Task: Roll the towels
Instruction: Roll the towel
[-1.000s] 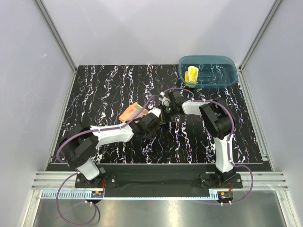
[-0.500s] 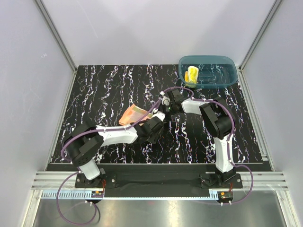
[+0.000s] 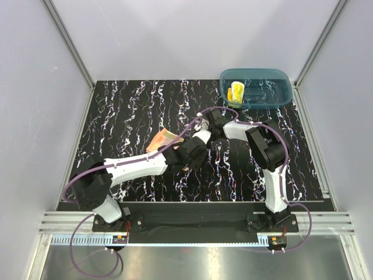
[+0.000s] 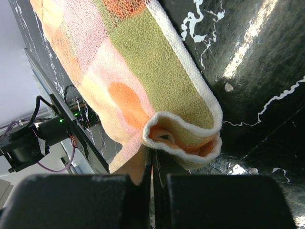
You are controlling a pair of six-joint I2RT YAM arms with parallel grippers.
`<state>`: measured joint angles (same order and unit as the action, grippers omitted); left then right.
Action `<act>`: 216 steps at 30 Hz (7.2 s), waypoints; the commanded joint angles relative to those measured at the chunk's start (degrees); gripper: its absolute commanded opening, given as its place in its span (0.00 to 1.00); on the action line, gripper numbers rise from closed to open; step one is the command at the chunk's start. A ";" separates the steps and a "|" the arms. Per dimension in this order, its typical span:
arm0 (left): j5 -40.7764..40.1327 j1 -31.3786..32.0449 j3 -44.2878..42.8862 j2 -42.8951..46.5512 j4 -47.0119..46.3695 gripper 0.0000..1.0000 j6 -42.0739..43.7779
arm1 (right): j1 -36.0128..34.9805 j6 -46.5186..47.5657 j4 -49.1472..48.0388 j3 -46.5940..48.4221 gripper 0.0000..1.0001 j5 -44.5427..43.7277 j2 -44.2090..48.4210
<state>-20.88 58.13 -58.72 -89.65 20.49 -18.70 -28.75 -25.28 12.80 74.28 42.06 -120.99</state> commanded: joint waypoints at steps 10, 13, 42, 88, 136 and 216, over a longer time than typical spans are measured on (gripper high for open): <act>1.11 0.41 -3.77 -10.11 -1.16 0.64 1.39 | 0.19 2.16 2.41 0.60 0.00 -4.27 -1.79; 1.73 -0.47 -4.30 -12.21 0.51 0.65 0.16 | 0.28 2.51 2.50 0.51 0.00 -4.36 -2.06; -3.99 -0.21 -0.52 -13.89 4.48 0.56 -1.08 | 0.19 3.04 3.02 1.04 0.00 -4.18 -3.46; 35.55 -6.44 19.69 4.21 -19.08 0.00 -17.33 | 3.53 7.70 20.24 5.08 0.14 -16.39 2.07; 61.49 -35.98 36.66 -3.96 -35.35 0.00 -40.36 | -6.75 -0.74 -0.40 -11.97 0.70 -4.09 14.30; 3.22 -0.12 10.99 0.96 1.57 0.50 -9.96 | -9.13 1.99 18.40 3.33 0.15 -10.51 3.31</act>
<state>-14.20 57.71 -47.66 -87.53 22.44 -29.76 -37.19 -24.99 29.89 75.64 32.40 -116.42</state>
